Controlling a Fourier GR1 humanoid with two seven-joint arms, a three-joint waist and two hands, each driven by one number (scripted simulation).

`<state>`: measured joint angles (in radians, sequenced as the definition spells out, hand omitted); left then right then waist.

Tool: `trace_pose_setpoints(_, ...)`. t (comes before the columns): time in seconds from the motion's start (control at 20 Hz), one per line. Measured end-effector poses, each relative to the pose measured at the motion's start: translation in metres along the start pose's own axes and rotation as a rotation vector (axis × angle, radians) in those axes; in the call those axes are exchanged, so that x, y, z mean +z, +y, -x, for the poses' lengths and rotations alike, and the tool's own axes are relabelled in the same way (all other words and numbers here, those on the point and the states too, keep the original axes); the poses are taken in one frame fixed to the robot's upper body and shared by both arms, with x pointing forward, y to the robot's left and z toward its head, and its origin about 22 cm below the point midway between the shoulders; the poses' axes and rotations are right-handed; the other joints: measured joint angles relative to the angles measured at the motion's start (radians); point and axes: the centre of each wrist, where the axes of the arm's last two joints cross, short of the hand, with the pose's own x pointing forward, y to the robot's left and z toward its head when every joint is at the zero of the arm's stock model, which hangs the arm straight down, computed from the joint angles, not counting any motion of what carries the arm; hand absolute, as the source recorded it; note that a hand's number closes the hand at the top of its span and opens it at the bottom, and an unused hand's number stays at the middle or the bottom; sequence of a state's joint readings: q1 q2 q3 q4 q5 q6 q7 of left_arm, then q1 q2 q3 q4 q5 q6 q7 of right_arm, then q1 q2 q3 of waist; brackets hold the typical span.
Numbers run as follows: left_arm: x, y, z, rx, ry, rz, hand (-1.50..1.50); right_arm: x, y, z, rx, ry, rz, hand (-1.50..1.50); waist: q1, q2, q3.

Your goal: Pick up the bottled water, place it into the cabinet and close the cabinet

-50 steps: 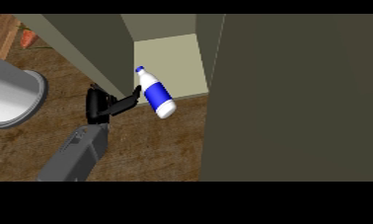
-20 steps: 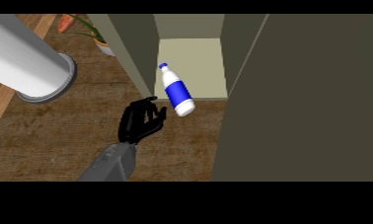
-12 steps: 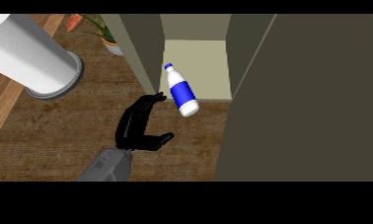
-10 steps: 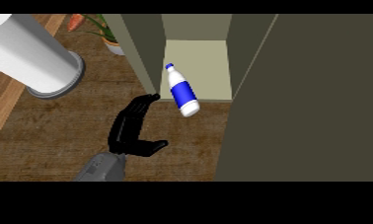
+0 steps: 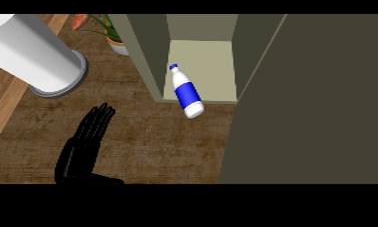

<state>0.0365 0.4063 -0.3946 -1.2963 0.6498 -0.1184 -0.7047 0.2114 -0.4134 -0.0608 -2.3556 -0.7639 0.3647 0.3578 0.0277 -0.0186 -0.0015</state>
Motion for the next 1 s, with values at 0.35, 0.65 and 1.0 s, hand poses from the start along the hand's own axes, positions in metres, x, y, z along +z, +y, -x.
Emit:
trace_pose_setpoints(0.35,0.023,0.032,-0.051,-0.110,-0.034,-0.006,-1.50,-0.032,0.030,0.011,-0.117,0.021,-0.135,1.50,0.002,0.000,-0.002)
trace_pose_setpoints(0.65,0.035,0.038,-0.074,-0.127,-0.043,0.012,-1.50,-0.063,0.061,0.011,-0.171,0.032,-0.265,1.50,-0.002,-0.003,-0.004)
trace_pose_setpoints(1.0,0.039,0.041,-0.102,-0.134,-0.041,0.022,-1.50,-0.101,0.108,0.002,-0.085,0.000,-0.309,1.50,0.001,-0.004,-0.005)
